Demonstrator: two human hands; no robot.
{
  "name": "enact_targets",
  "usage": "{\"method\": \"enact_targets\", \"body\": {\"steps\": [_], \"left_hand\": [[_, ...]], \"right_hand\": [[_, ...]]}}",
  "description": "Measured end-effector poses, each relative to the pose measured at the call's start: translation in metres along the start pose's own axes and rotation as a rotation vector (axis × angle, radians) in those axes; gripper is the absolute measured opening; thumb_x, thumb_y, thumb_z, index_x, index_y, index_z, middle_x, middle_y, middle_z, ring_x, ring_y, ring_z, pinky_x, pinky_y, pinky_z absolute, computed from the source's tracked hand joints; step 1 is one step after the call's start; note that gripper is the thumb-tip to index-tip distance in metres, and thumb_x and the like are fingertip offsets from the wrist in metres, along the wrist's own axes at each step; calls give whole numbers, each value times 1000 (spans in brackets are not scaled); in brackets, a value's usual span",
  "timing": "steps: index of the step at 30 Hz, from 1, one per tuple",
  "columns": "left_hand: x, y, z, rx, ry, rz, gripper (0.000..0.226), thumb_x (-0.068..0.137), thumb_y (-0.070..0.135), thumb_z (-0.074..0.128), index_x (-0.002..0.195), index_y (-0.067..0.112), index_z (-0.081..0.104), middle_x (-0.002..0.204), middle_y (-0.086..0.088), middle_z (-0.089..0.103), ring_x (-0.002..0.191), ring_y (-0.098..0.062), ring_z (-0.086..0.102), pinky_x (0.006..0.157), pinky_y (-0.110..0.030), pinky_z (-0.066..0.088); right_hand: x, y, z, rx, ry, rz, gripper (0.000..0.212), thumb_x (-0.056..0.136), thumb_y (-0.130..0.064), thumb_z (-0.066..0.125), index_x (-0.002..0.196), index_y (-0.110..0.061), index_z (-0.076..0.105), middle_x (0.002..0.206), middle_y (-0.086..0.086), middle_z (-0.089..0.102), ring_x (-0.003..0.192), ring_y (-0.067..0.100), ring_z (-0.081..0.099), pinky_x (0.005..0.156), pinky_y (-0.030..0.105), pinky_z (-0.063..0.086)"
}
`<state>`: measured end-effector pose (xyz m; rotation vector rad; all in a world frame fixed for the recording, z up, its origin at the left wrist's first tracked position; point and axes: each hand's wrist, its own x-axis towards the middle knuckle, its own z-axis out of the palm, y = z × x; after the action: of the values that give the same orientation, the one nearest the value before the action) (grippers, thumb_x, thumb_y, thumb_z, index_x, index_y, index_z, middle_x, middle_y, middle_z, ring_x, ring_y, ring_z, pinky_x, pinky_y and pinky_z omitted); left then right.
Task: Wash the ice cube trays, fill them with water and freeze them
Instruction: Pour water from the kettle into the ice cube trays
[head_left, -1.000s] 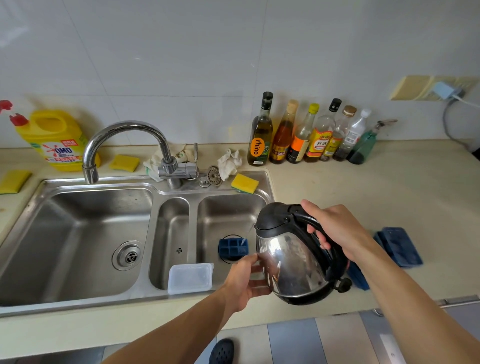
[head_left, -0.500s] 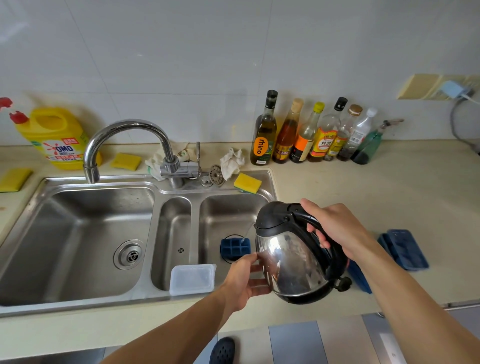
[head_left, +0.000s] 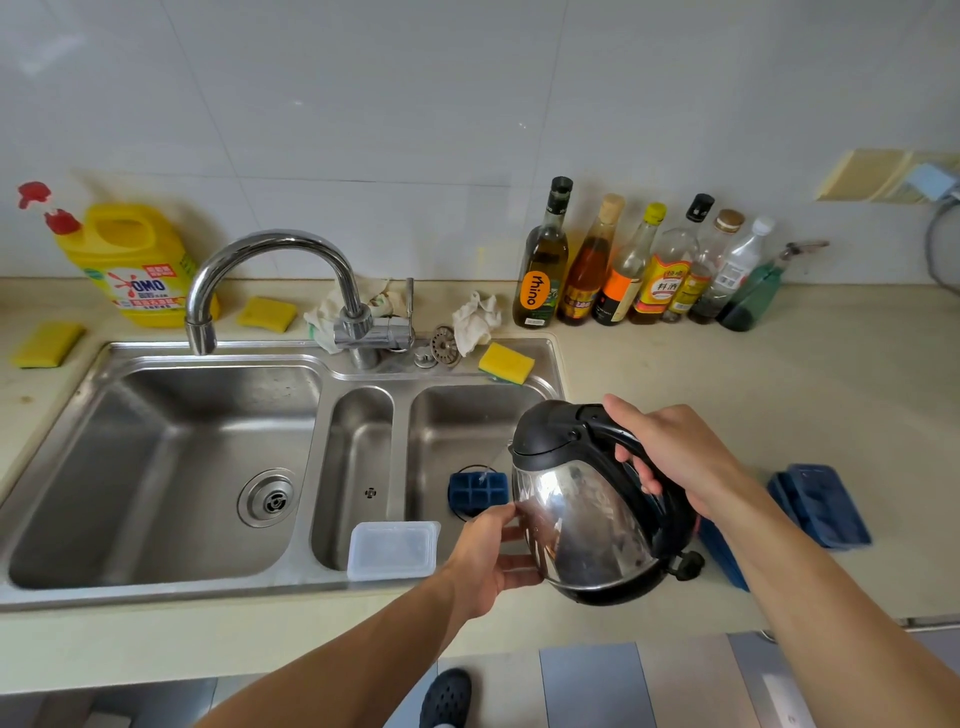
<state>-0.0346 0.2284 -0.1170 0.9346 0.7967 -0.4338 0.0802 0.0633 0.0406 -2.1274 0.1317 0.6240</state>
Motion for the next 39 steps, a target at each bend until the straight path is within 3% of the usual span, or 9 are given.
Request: {"method": "enact_targets", "body": {"steps": [4,19,27,31,35,37,39], "left_hand": [[0,-2,1,3,-3,0,28,104,35,51,114,16,69,95,-7,79,87,-28,77,64,-40,62],[-3,-3,6,39,-14,-3,29,103,35,51,112,16,71,99,-8,78,100,-33,72,68,-41,62],[2,6,3,85,-34,71,32,105,34,47,110,17,73,102,-8,78,89,-27,77,68,-37,62],[12,24,4,239,-54,175,31,106,35,47,100,25,76,105,-3,78,96,-25,75,79,-42,61],[25,49,12,512,86,451,16,102,26,58,104,23,73,99,1,76,101,-23,71,88,-49,61],[26,60,23,546,87,591,13,99,20,61,100,25,72,92,6,77,93,-11,72,85,-38,61],[25,70,39,596,-16,673,16,98,18,62,96,31,71,90,10,78,89,-3,72,83,-24,56]], "right_hand": [[-1,1,0,3,0,-5,61,93,-59,60,70,-3,69,51,9,52,45,22,46,56,33,46],[-8,10,-7,33,24,0,60,93,-58,61,70,-3,68,51,8,52,45,22,46,55,33,46],[-7,27,-4,98,101,-17,62,91,-61,61,60,-6,64,48,8,51,39,22,44,51,32,44],[-4,41,-3,151,203,-65,68,92,-66,58,58,-7,64,47,10,54,39,22,48,46,28,45],[6,55,-4,258,343,-89,68,91,-66,58,58,-7,63,44,9,53,38,21,50,43,28,46],[12,61,-6,317,396,-99,66,86,-71,58,55,-13,63,44,8,53,38,20,50,42,28,46],[20,65,-7,347,435,-109,66,81,-75,55,53,-16,63,44,8,54,39,19,51,46,30,48]]}}
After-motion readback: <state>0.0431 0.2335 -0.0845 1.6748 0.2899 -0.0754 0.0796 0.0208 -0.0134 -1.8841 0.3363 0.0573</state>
